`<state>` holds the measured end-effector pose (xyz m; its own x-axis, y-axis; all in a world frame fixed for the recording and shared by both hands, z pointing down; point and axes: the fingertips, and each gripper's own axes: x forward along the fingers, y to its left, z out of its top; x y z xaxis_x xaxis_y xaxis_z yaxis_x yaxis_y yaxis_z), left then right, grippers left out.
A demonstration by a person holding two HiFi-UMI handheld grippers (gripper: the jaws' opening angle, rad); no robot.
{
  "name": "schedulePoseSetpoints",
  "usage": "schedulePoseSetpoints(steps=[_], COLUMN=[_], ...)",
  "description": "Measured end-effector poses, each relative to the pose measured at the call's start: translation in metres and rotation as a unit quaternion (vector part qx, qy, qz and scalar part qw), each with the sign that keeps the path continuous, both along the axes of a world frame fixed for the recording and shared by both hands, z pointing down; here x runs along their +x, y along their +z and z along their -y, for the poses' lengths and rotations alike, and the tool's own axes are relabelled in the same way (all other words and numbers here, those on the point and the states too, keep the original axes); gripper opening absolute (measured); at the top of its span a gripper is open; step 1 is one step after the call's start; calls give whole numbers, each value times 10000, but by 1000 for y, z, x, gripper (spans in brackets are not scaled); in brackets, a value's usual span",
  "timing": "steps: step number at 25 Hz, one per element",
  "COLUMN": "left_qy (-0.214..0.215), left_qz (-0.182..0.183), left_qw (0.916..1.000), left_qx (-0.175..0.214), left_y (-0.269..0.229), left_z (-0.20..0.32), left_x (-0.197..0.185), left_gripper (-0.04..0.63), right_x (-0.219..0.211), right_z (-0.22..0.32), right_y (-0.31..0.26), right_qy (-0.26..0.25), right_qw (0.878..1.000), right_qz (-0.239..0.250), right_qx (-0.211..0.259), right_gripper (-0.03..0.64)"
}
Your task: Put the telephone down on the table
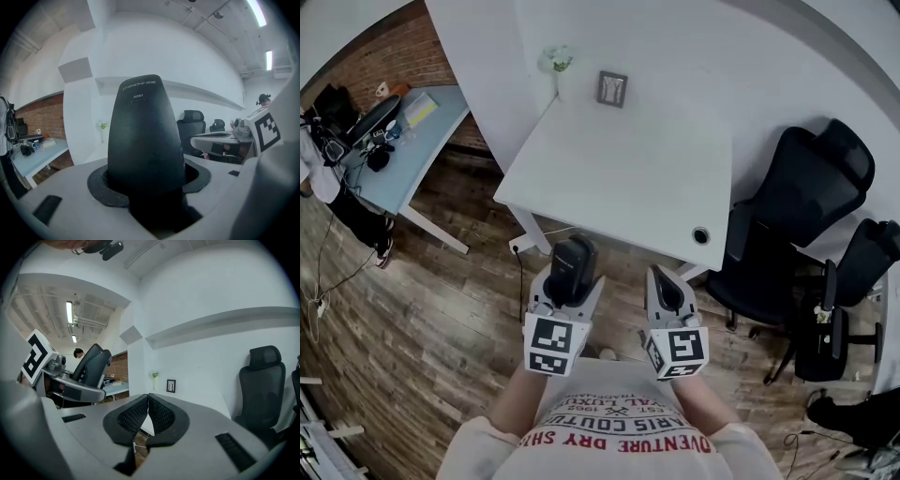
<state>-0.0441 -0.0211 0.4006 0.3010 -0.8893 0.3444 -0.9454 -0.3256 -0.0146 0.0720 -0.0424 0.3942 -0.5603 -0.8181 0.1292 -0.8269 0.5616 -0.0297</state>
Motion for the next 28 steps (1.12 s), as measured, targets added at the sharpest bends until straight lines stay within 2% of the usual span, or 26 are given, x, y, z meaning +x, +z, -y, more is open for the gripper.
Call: schedulePoseSetpoints(steps=[8, 13, 17, 22, 28], left_qy=[293, 658, 917, 1261, 1455], left_qz=[-98, -44, -34, -39, -128], left_qw=[9993, 9973, 9949, 9901, 9863], left_qx=[-189, -314, -427, -623, -765], left_y=[10, 17, 21, 33, 43], left_z=[71, 136, 186, 233, 277], left_x=[-8, -24, -47, -70, -80], left_gripper=[290, 290, 290, 290, 290], right_x=[-14, -26, -48, -84, -94], right_z=[60, 118, 163, 206, 249], right_y=[6, 12, 14, 17, 20], right_qy=[192, 582, 850, 938, 1219], right_qw=[9997, 9979, 9957, 9944, 9909], right_qz=[-41, -83, -64, -155, -194], right_qx=[-155, -267, -364, -454, -544], right_gripper=[25, 25, 25, 25, 25])
